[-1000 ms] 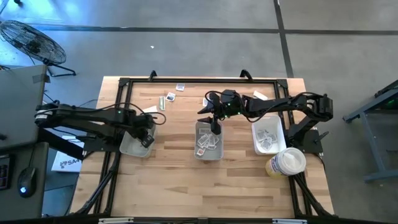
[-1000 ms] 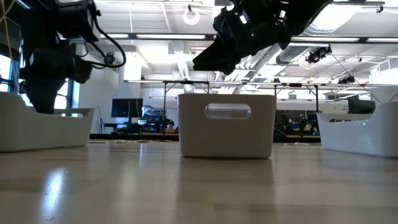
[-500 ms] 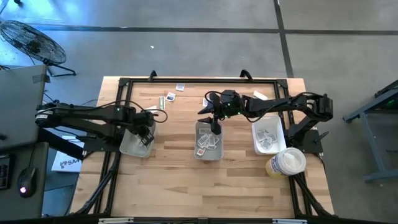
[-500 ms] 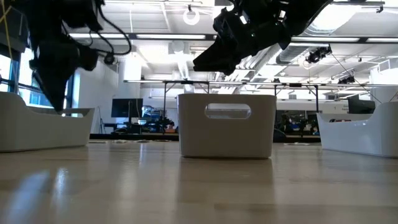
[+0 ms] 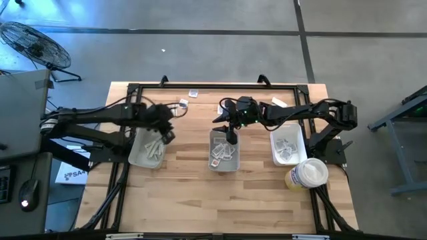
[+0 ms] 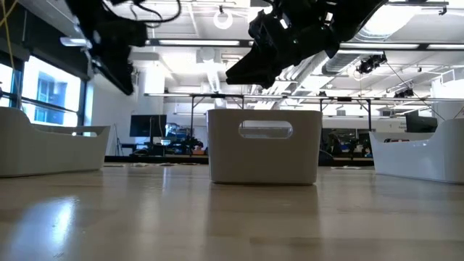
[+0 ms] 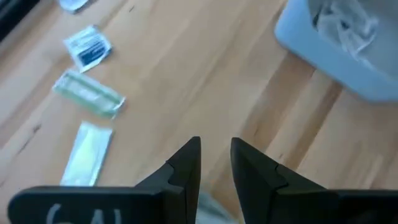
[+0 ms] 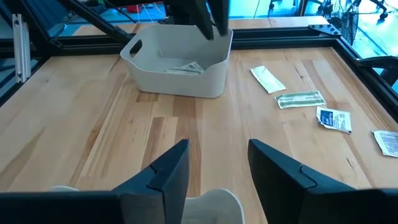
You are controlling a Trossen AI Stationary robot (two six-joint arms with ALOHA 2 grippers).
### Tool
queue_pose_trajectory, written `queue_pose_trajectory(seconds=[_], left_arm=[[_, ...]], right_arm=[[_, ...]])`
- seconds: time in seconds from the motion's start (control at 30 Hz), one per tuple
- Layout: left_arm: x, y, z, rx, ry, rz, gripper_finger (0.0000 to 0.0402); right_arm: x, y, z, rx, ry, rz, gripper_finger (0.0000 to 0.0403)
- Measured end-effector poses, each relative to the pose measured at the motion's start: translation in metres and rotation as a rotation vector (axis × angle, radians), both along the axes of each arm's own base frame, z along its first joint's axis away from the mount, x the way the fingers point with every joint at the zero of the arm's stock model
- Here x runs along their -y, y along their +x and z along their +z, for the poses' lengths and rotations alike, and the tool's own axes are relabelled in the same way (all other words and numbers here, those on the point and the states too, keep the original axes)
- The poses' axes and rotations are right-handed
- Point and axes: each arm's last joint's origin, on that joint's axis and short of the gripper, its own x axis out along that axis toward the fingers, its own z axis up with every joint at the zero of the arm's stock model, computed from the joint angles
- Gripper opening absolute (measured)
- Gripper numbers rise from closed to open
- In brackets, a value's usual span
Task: Pick & Place First Aid Supplies
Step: Put the bandage pack into the left gray bin
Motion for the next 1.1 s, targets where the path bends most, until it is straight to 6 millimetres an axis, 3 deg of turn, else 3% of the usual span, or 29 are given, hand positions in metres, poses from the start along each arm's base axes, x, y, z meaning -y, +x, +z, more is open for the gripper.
queue_pose_trajectory(seconds=[0.1, 0.53, 0.77, 1.1], left_arm=[[-0.018, 0.015, -0.008, 0.0, 0.006, 0.02, 0.0085], [-0.106, 0.055, -0.082, -0.233, -0.088, 0.151, 0.0085], [-0.114, 0.058, -0.1, -0.328, -0.089, 0.138, 0.0085], [-0.116, 0.058, -0.103, -0.365, -0.039, 0.163, 0.0085]], right_arm=[[0.0, 0.0, 0.0, 0.001, 0.0, 0.0, 0.0157], [0.0, 0.0, -0.001, -0.011, 0.047, -0.021, 0.0156], [0.0, -0.001, -0.002, -0.026, 0.051, -0.028, 0.0156], [0.001, -0.001, -0.002, -0.029, 0.028, -0.066, 0.0156]])
